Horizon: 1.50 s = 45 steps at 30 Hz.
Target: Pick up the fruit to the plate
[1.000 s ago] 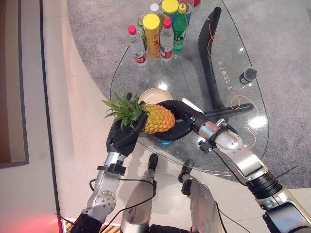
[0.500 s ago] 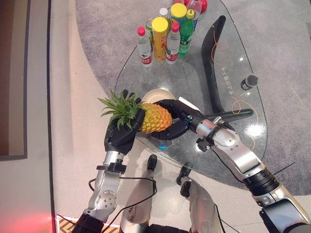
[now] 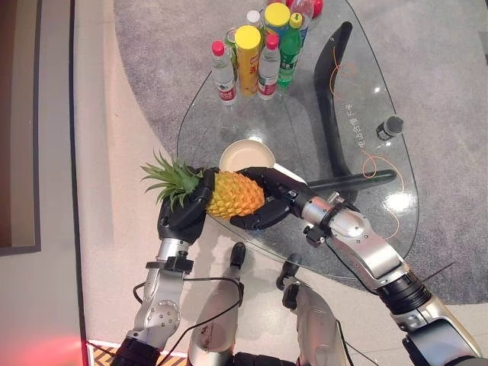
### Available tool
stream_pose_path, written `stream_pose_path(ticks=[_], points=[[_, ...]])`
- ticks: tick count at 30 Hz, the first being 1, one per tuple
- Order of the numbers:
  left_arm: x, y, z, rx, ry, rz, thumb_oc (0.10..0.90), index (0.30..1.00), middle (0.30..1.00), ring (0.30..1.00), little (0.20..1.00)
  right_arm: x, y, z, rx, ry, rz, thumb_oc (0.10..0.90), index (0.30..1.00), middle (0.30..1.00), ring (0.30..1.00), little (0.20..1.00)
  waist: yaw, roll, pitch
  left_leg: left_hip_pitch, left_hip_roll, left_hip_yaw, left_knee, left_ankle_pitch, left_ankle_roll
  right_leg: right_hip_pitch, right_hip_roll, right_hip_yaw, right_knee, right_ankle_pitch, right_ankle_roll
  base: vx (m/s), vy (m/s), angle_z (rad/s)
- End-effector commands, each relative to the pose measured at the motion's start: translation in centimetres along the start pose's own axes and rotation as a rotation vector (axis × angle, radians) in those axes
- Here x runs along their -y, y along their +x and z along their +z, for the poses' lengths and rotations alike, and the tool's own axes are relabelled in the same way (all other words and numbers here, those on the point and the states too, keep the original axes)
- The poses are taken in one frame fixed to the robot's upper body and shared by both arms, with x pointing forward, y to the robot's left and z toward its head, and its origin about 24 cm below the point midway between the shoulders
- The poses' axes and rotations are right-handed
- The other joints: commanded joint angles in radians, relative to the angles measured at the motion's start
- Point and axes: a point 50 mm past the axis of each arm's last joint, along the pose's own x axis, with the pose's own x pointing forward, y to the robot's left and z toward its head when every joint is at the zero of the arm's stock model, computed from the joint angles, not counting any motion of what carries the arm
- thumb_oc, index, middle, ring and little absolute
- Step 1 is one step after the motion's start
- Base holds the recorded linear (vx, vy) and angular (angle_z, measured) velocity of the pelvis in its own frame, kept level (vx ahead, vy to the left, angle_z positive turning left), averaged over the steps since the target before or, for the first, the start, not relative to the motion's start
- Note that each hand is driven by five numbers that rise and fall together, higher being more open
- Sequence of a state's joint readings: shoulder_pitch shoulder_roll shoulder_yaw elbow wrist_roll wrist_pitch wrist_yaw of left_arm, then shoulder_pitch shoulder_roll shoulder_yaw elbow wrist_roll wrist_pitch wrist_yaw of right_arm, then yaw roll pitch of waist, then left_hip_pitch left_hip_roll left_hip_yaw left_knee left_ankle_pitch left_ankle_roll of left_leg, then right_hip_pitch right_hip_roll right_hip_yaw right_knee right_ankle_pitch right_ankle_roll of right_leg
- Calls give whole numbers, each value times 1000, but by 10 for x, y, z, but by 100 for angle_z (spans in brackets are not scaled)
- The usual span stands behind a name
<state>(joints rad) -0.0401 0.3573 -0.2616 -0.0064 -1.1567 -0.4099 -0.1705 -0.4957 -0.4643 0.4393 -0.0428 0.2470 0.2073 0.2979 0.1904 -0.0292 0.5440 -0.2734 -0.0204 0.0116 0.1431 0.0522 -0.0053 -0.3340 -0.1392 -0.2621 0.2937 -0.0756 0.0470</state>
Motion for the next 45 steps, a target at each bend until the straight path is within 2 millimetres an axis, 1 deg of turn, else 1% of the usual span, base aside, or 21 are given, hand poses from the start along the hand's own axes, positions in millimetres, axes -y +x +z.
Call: stream_pose_path(ticks=[1, 4, 5, 7, 12, 19, 20, 26, 32, 35, 41, 45], points=[[74, 30, 39, 261, -108, -420, 100, 300, 300, 300, 200, -65, 5, 47, 276, -34, 369, 100, 300, 300, 300, 200, 0, -11, -24, -48, -103, -16, 140, -108, 44, 46, 55, 7, -4, 46, 14, 0, 0, 0], [75, 29, 39, 259, -110, -423, 100, 300, 300, 300, 200, -65, 5, 45, 267, -24, 343, 100, 300, 300, 300, 200, -1, -11, -24, -52, -104, -15, 146, -110, 46, 41, 53, 7, 3, 47, 16, 8, 4, 2], [75, 29, 39, 261, -106, -421, 100, 300, 300, 300, 200, -63, 6, 43, 258, -21, 303, 800, 900, 900, 900, 900, -3, -9, -24, -53, -102, -12, 145, -111, 48, 36, 52, 6, 7, 47, 17, 0, 0, 0], [76, 29, 39, 262, -107, -421, 100, 300, 300, 300, 200, -62, 6, 43, 257, -17, 285, 800, 900, 900, 900, 900, -4, -8, -24, -54, -101, -10, 146, -112, 48, 34, 51, 6, 8, 47, 18, 0, 0, 0], [75, 29, 39, 271, -102, -409, 100, 300, 300, 300, 200, -51, 5, 39, 243, -30, 198, 800, 900, 900, 900, 900, -9, -5, -24, -55, -100, 0, 153, -117, 51, 28, 42, 2, 22, 46, 22, 2, 21, -1], [71, 30, 45, 301, -59, -393, 100, 300, 300, 300, 200, -25, -5, 25, 187, -60, 13, 800, 900, 900, 900, 900, -21, -2, -24, -54, -93, 18, 155, -120, 54, 23, 33, -3, 35, 43, 30, 0, 0, 0], [69, 30, 48, 309, -51, -387, 100, 300, 300, 300, 200, -15, -11, 20, 166, -65, -47, 800, 900, 900, 900, 900, -28, -2, -24, -59, -91, 21, 159, -123, 56, 15, 32, -2, 42, 43, 32, 0, 0, 0], [63, 29, 54, 326, -16, -363, 100, 300, 300, 300, 200, 4, -30, 9, 144, -82, -175, 800, 900, 900, 900, 900, -49, -6, -24, -71, -87, 28, 166, -129, 63, -10, 31, 10, 64, 51, 44, 1, 3, -1], [60, 28, 57, 335, 49, -345, 100, 300, 300, 300, 200, 21, -45, 6, 124, -108, -293, 800, 900, 900, 900, 900, -70, -6, -24, -82, -85, 38, 178, -138, 69, -34, 32, 27, 82, 56, 52, 6, 24, -6], [57, 29, 63, 359, 93, -329, 100, 300, 300, 300, 200, 31, -54, 4, 116, -121, -369, 800, 900, 900, 900, 900, -80, -4, -24, -86, -82, 46, 180, -141, 71, -43, 32, 35, 87, 57, 57, 7, 32, -4], [49, 29, 70, 381, 138, -295, 100, 300, 300, 300, 200, 48, -75, -6, 78, -144, -521, 800, 900, 900, 900, 900, -100, -3, -24, -88, -77, 62, 187, -151, 75, -54, 30, 49, 103, 60, 66, 15, 29, -6], [44, 26, 73, 391, 157, -274, 100, 300, 300, 300, 200, 53, -88, -11, 50, -168, -580, 800, 900, 900, 900, 900, -111, -5, -24, -89, -73, 72, 193, -158, 78, -58, 31, 56, 109, 62, 71, 17, 12, -7]])
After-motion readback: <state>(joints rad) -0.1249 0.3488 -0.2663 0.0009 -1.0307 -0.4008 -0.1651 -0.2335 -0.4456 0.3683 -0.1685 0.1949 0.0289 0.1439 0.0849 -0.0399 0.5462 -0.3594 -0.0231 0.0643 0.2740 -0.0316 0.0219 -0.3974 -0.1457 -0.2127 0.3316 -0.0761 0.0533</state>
